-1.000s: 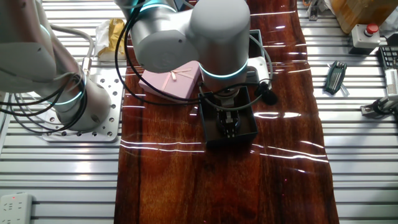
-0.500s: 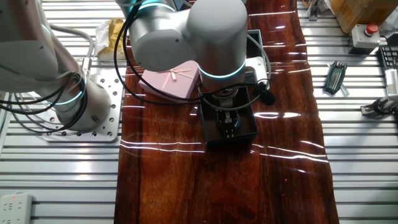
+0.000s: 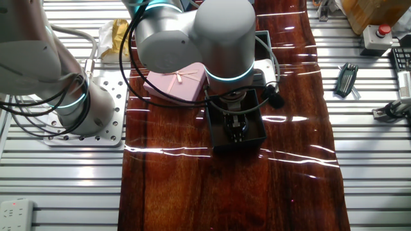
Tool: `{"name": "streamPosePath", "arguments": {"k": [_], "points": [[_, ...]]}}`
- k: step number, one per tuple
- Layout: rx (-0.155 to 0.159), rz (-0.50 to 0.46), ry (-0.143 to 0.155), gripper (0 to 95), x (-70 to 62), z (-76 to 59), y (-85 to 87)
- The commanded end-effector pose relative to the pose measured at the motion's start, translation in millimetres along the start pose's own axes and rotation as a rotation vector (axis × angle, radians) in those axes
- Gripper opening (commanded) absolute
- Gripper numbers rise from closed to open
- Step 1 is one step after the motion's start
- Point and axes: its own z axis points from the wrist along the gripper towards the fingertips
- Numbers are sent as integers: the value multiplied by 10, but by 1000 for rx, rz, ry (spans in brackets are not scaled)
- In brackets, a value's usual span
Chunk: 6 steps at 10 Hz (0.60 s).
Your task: Move an object from one box to another
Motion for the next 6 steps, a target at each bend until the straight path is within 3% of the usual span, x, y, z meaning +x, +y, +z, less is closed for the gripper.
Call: {"name": "streamPosePath", "arguments": {"k": [1, 3, 6], "points": [[-5, 4, -9, 380, -2, 15, -4], [-8, 19, -11, 0, -2, 15, -4], [-3, 31, -9, 0, -3, 12, -5]]}}
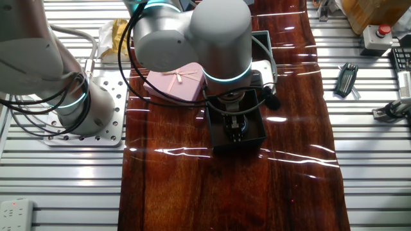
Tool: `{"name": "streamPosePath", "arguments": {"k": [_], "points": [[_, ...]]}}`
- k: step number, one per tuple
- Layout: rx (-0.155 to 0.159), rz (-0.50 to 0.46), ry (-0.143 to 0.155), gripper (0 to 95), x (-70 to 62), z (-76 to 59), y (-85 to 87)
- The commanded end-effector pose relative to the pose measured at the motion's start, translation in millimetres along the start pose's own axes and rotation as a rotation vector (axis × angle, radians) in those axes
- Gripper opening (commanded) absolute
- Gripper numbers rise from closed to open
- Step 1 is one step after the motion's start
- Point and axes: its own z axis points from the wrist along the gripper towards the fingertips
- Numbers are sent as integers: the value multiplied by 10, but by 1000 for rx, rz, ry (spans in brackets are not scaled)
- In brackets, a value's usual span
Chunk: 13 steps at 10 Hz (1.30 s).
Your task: Move an object from one box to another
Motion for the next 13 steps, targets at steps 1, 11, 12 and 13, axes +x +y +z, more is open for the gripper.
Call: {"name": "streamPosePath", "arguments": {"k": [1, 11, 12, 13], "points": [[12, 4, 9, 0, 0, -8, -7], [9, 28, 66, 0, -33, -315, -54], [9, 31, 74, 0, -35, -368, -55], [11, 38, 89, 0, -36, -437, -55]]}}
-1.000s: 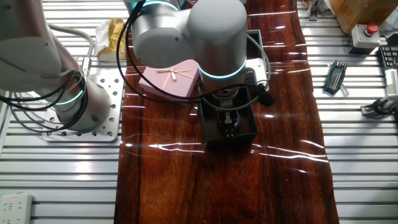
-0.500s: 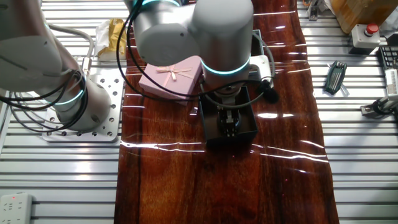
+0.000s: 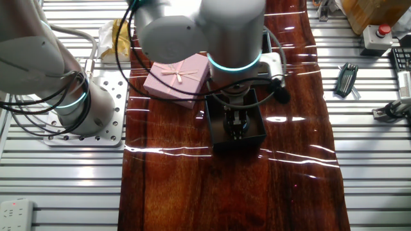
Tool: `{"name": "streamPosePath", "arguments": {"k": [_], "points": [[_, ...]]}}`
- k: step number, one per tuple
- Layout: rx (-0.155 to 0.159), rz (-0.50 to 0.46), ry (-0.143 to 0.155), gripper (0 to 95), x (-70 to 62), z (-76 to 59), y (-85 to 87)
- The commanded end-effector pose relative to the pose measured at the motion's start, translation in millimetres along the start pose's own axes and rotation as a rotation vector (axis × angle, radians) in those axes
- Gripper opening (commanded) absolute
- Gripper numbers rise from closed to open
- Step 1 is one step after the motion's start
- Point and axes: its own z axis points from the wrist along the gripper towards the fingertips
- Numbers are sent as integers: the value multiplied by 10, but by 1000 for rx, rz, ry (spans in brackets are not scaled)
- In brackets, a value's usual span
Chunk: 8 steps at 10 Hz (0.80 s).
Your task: Move an object from one box to another
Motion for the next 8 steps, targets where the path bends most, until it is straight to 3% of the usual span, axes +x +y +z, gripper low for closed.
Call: {"name": "streamPosePath", "arguments": {"k": [1, 4, 8], "points": [[14, 18, 25, 0, 15, -117, -9], [-6, 20, 59, 0, 44, -358, 22], [-9, 8, 42, 0, -53, -570, 177]]}}
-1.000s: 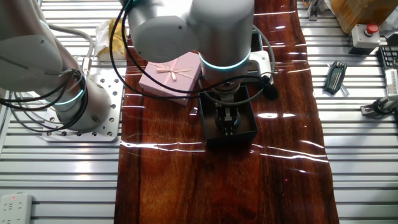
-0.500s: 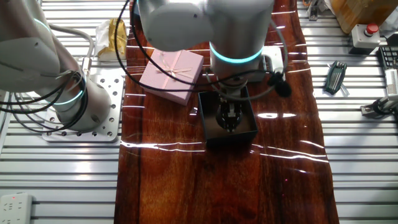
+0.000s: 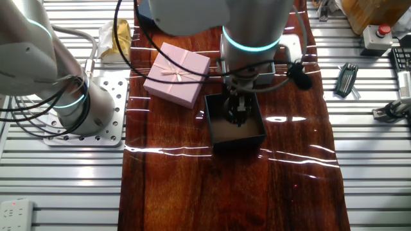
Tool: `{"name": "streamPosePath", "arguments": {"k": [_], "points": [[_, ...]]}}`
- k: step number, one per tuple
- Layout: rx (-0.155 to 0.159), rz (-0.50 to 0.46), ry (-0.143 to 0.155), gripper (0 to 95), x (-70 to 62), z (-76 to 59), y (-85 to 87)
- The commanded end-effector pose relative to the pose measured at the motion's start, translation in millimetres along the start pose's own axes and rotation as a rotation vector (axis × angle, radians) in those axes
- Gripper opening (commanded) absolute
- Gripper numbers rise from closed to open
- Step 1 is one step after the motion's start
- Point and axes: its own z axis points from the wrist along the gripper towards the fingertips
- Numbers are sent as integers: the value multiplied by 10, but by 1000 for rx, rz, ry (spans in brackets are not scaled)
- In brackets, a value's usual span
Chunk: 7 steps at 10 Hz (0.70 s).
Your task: Move an object from one box to another
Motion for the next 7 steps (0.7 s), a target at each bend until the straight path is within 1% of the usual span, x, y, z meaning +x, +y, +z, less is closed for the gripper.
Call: {"name": "streamPosePath", "arguments": {"k": [1, 3, 4, 5, 7], "points": [[4, -6, 0, 0, -19, -135, 62], [5, -14, -1, 0, -8, -265, 134], [7, -14, -2, 0, -9, -272, 142], [10, -16, -7, 0, -24, -286, 212], [14, -17, -6, 0, -62, -273, 353]]}}
